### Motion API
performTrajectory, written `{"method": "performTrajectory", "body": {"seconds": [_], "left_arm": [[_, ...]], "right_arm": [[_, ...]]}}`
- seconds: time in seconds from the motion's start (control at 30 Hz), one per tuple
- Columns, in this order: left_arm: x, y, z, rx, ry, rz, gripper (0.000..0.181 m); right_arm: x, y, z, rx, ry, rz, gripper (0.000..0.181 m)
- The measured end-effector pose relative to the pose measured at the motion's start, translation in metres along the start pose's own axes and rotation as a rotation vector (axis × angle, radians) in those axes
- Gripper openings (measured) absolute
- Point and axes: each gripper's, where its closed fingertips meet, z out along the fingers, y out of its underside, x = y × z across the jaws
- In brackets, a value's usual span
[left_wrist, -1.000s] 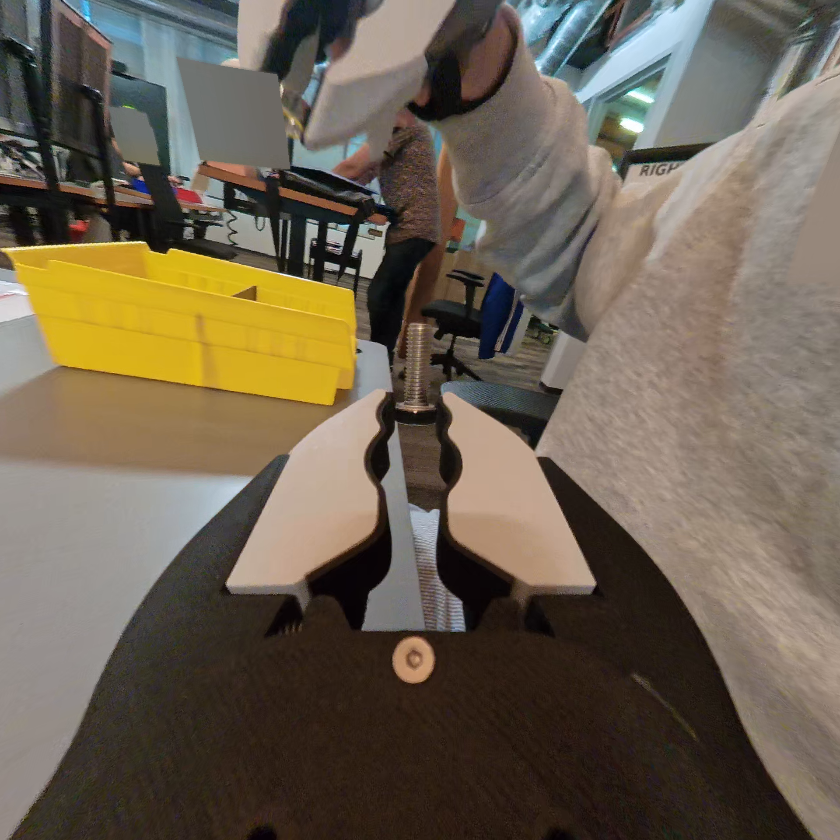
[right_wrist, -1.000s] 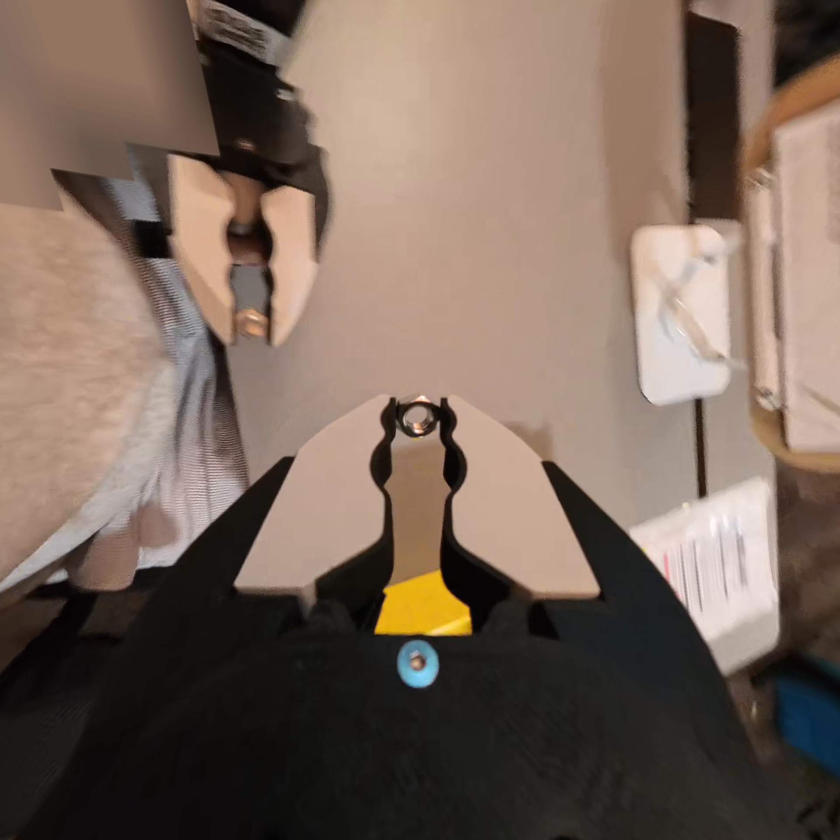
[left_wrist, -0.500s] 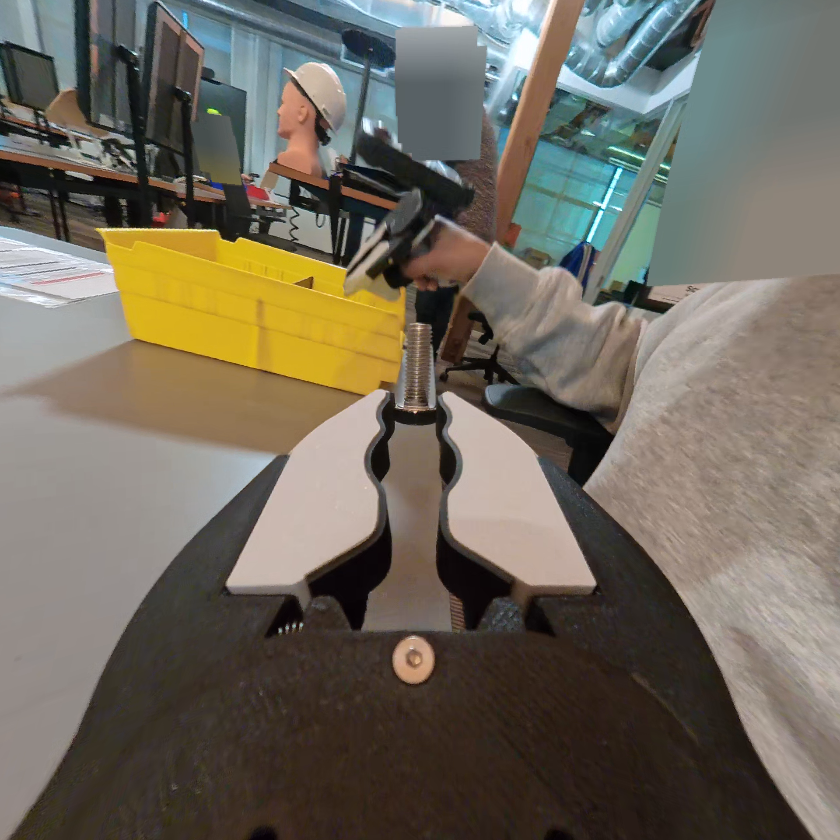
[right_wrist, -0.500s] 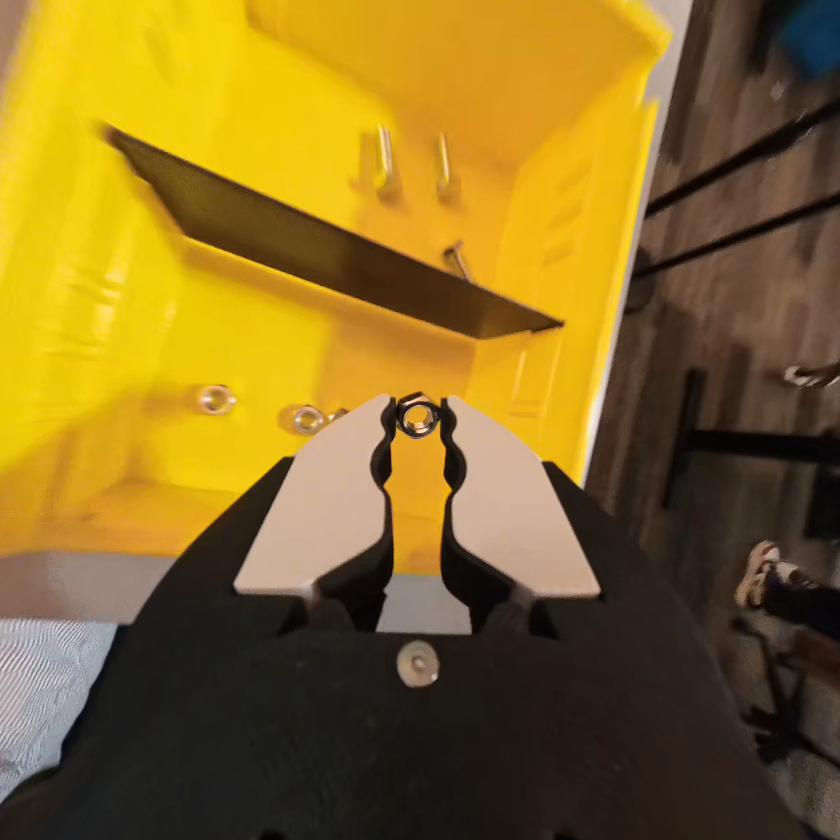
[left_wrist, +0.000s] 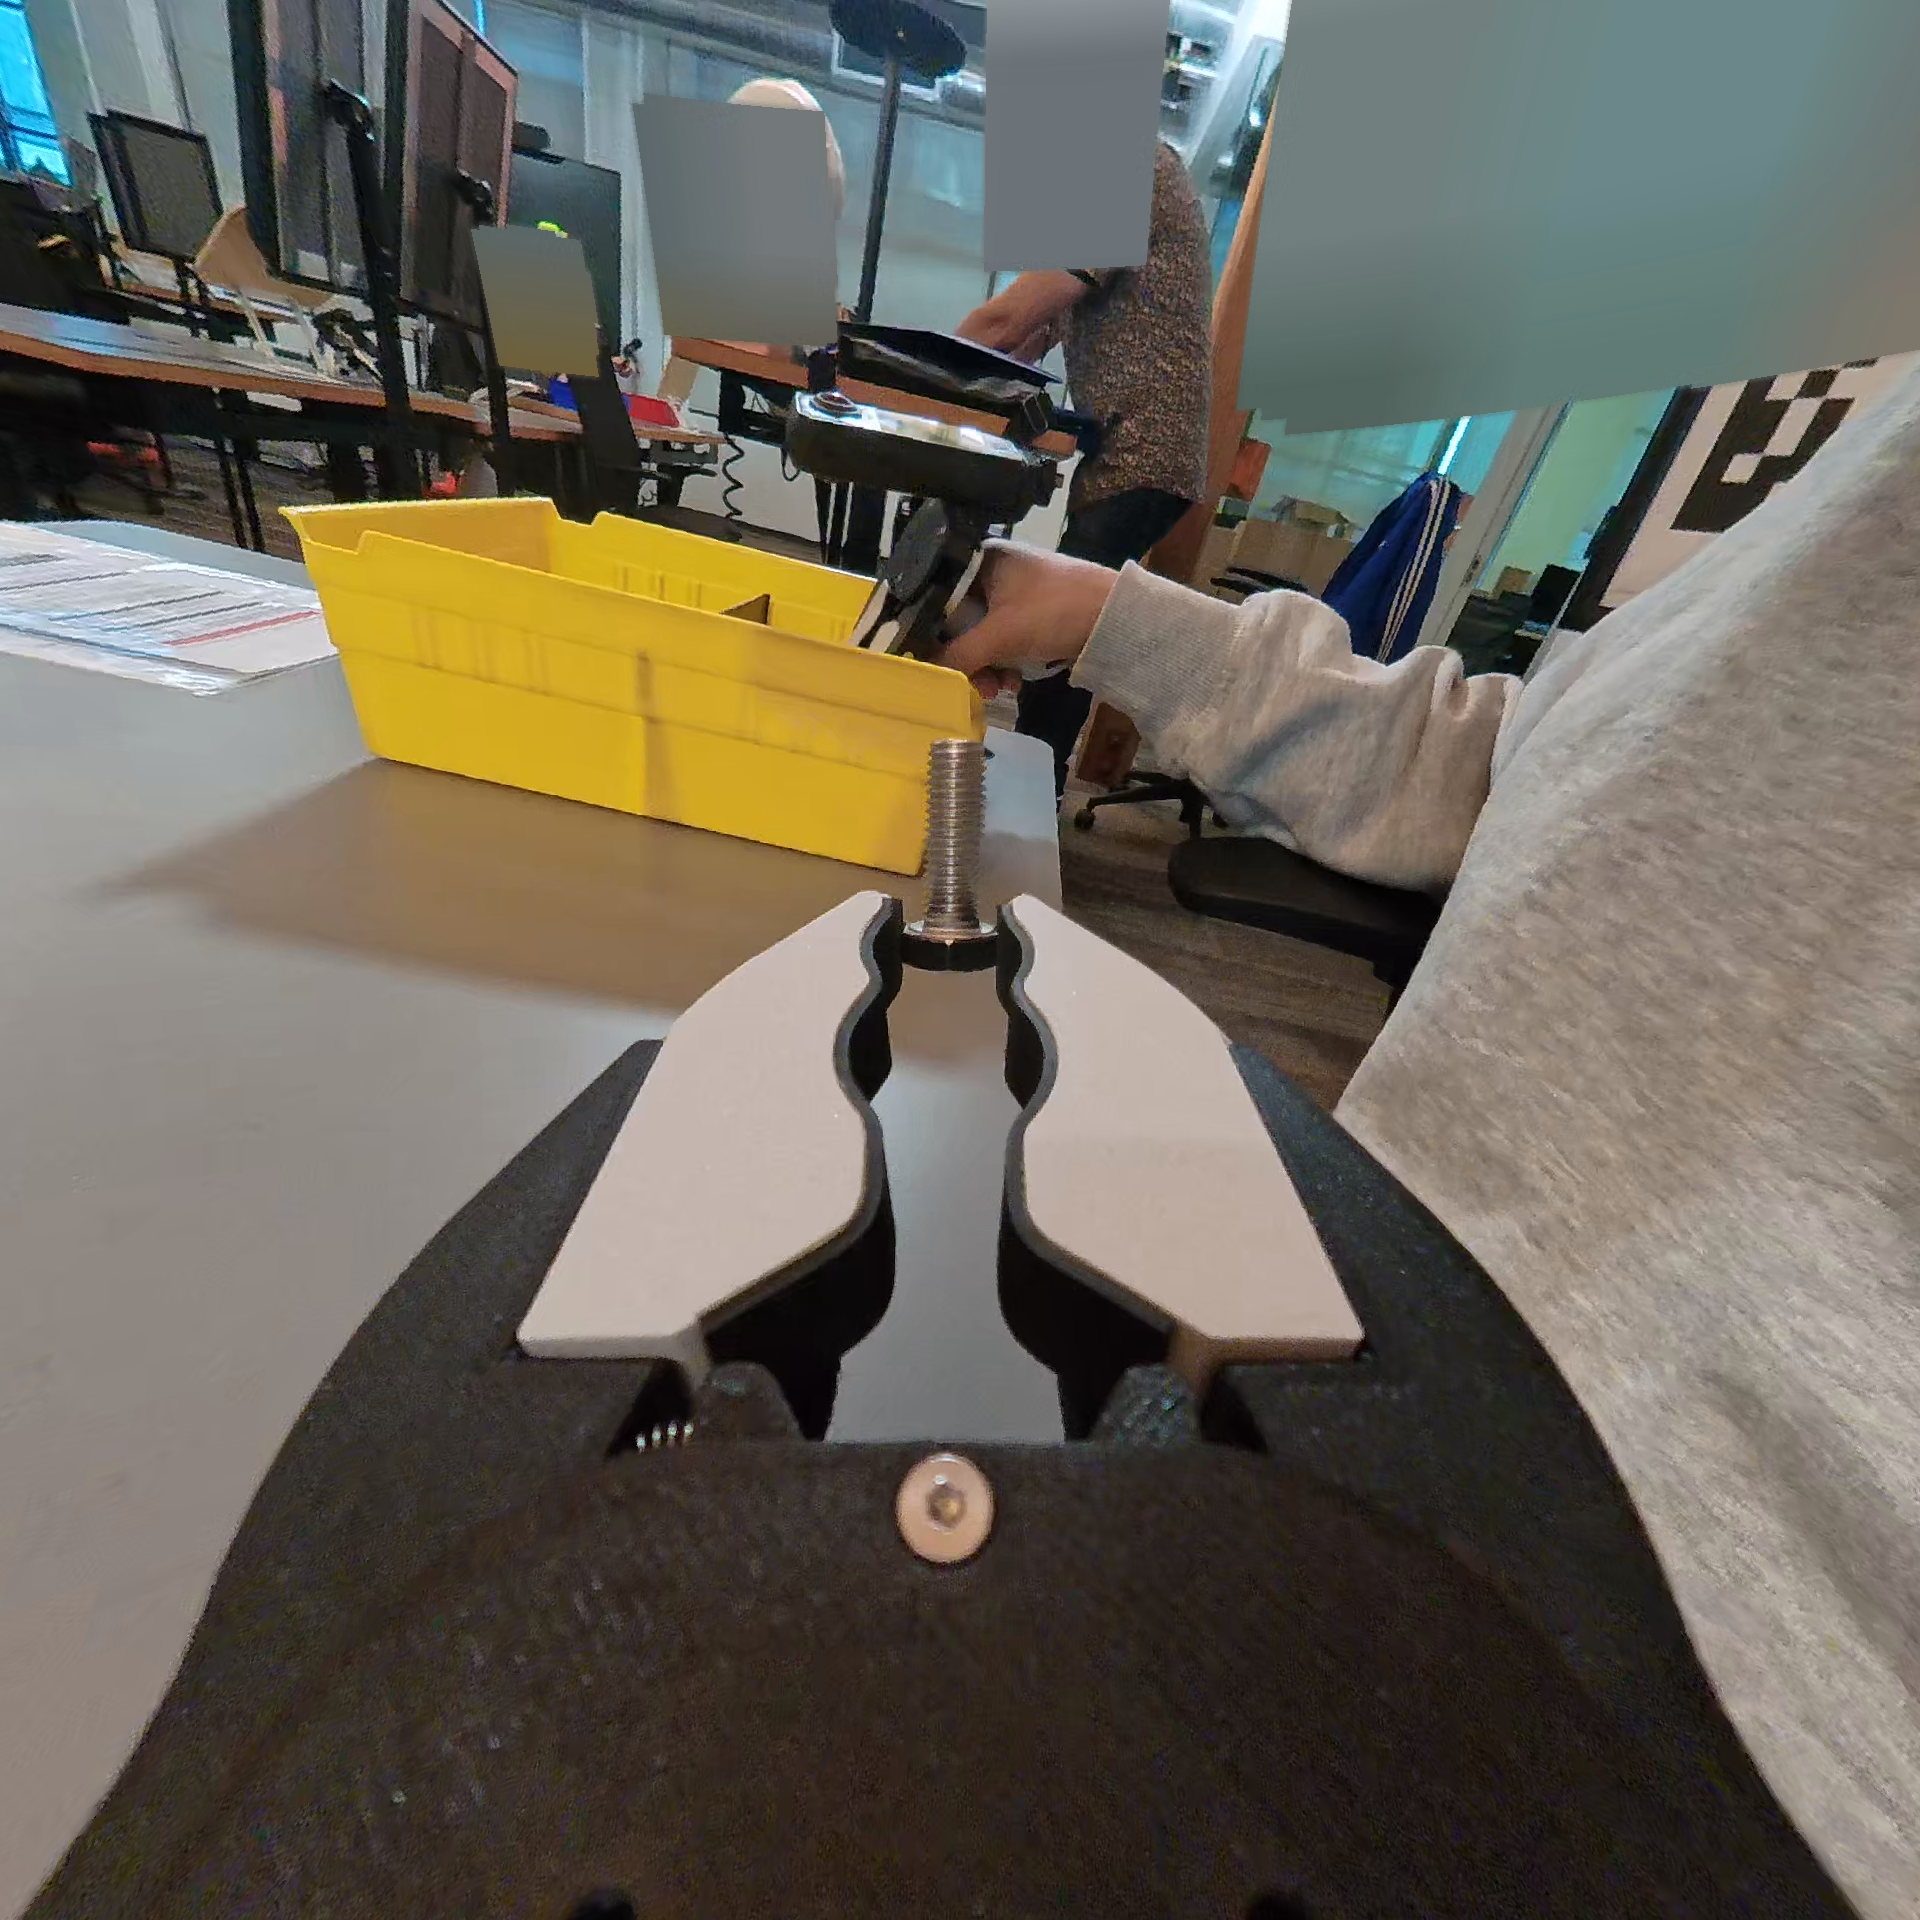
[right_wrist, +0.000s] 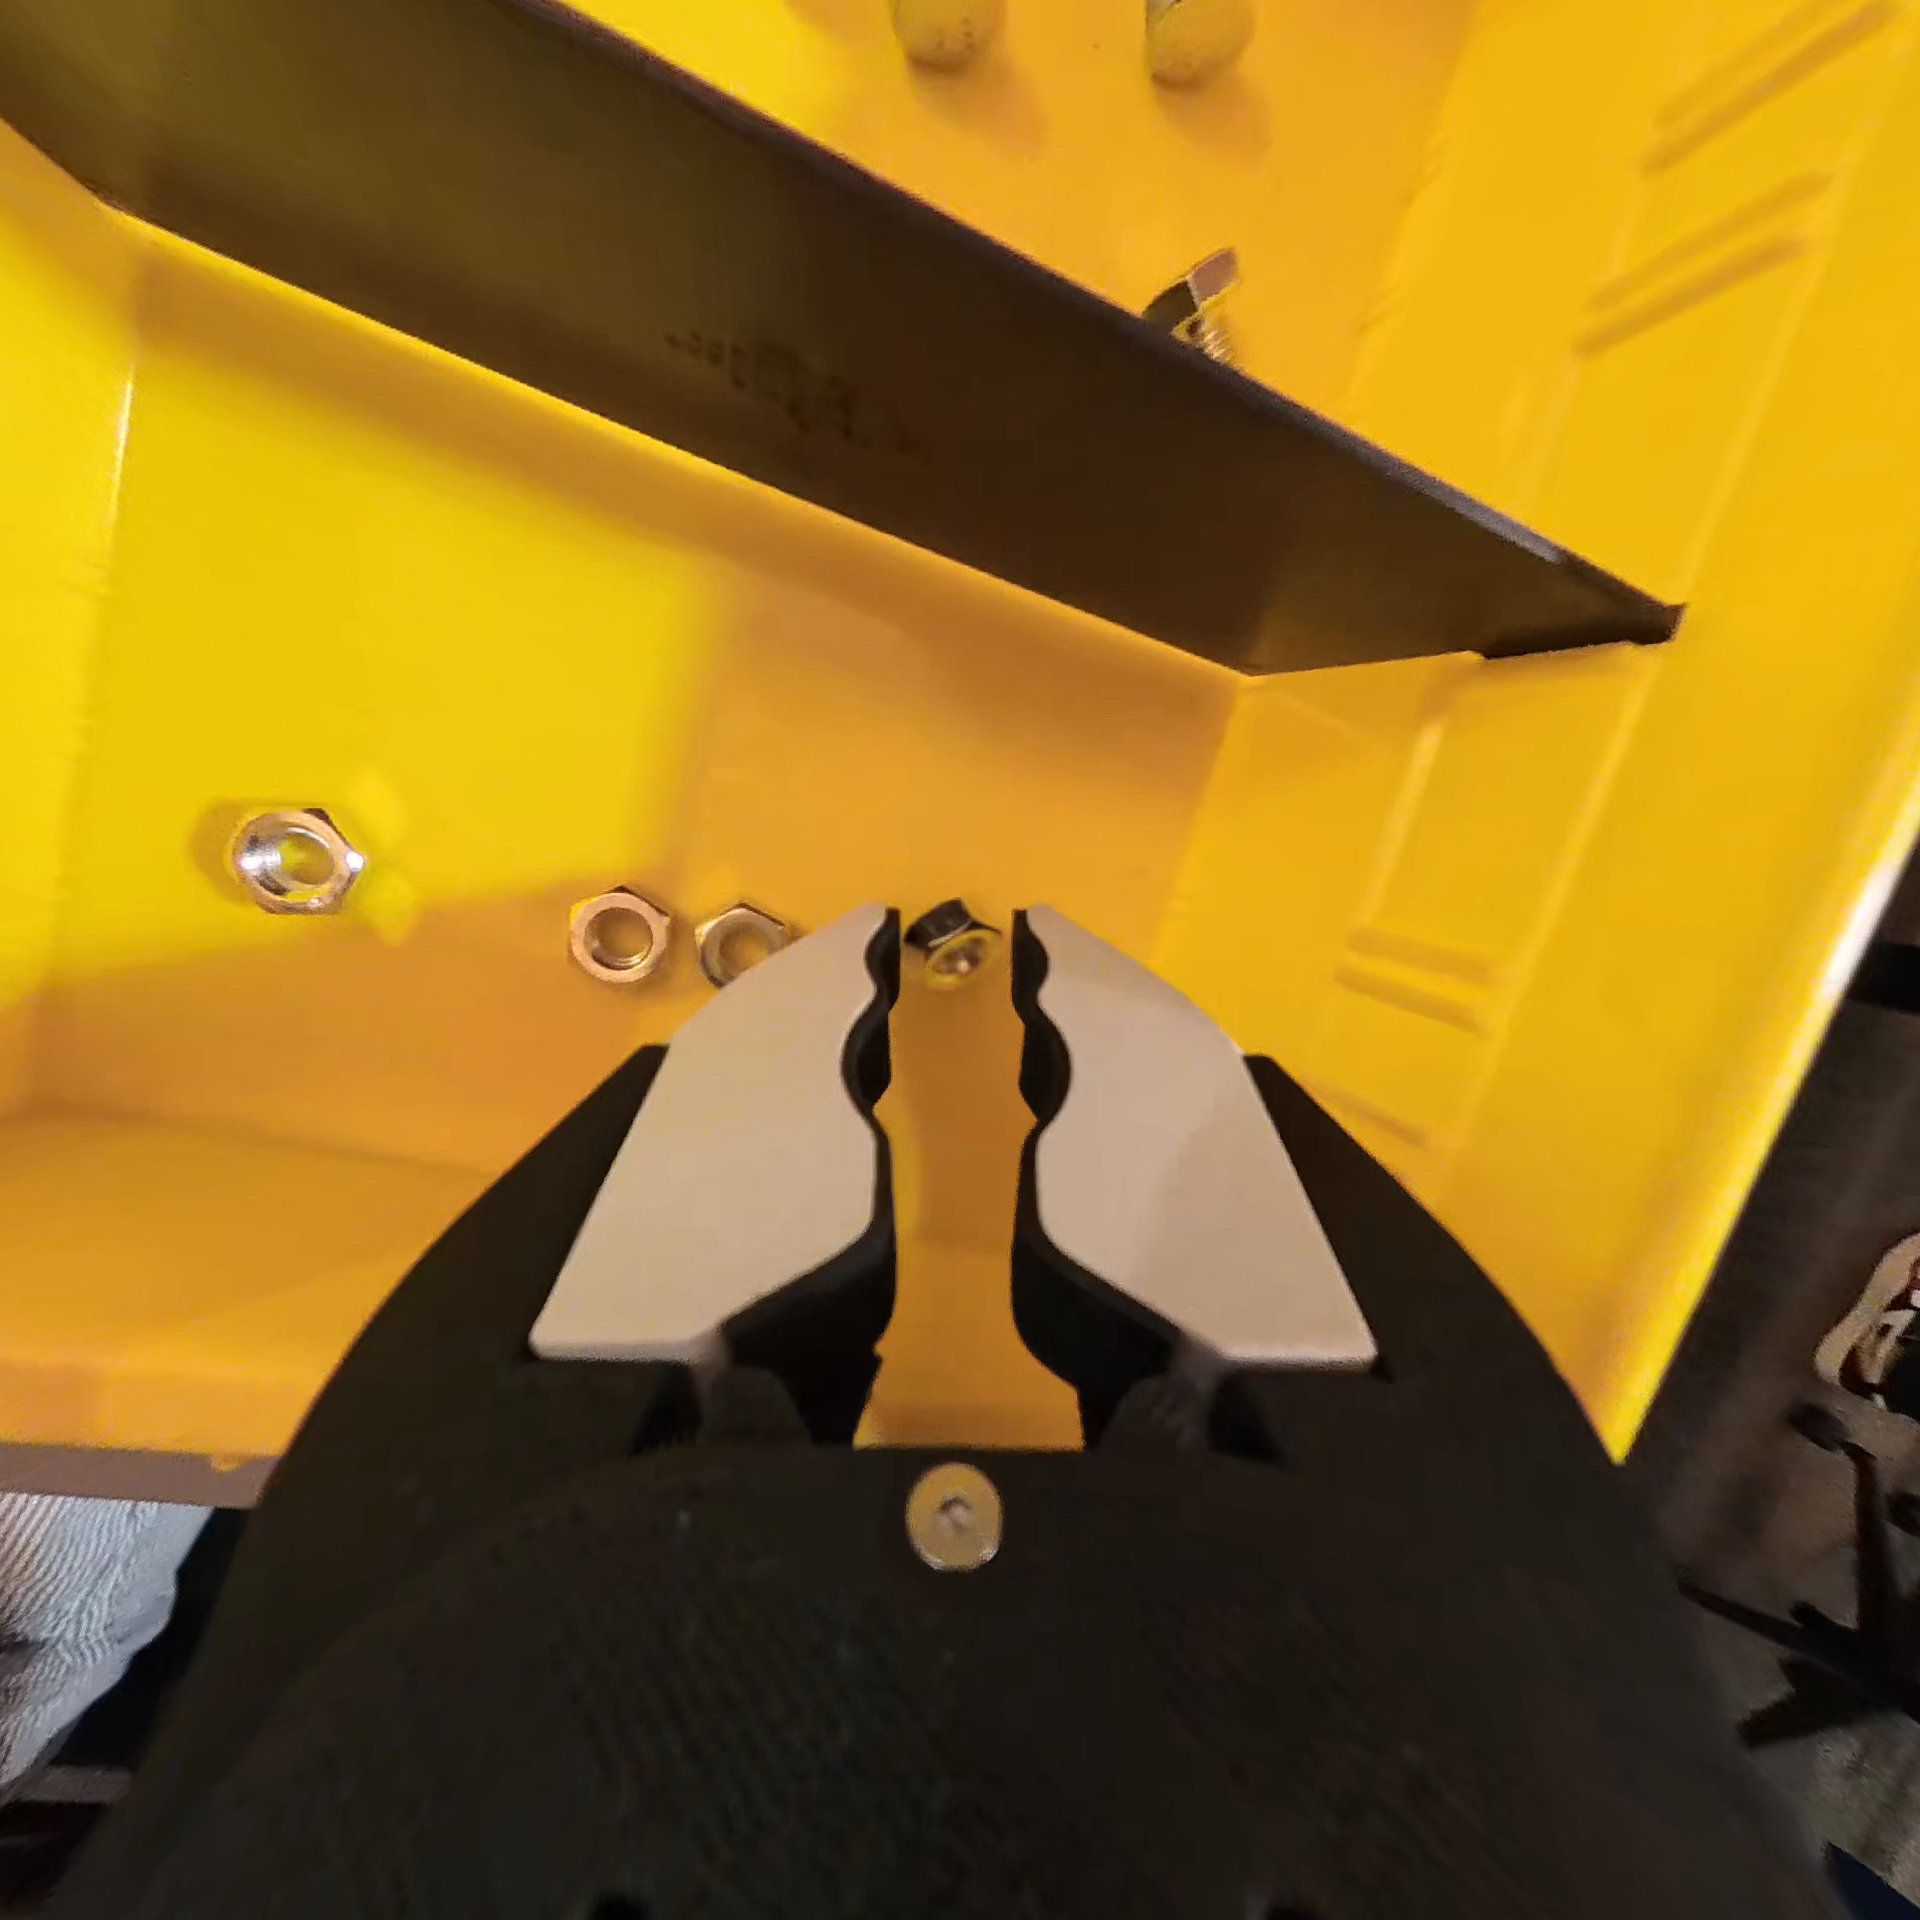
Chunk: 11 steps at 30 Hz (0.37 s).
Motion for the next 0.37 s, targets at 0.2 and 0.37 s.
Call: {"method": "performTrajectory", "body": {"seconds": [0.2, 0.37], "left_arm": [[-0.010, -0.003, -0.006, 0.033, 0.005, -0.086, 0.017], [-0.020, -0.003, -0.010, 0.043, -0.002, -0.182, 0.018]], "right_arm": [[0.015, -0.028, -0.036, 0.122, 0.148, -0.037, 0.029], [-0.063, -0.106, -0.112, 0.537, 0.077, -0.250, 0.023]]}}
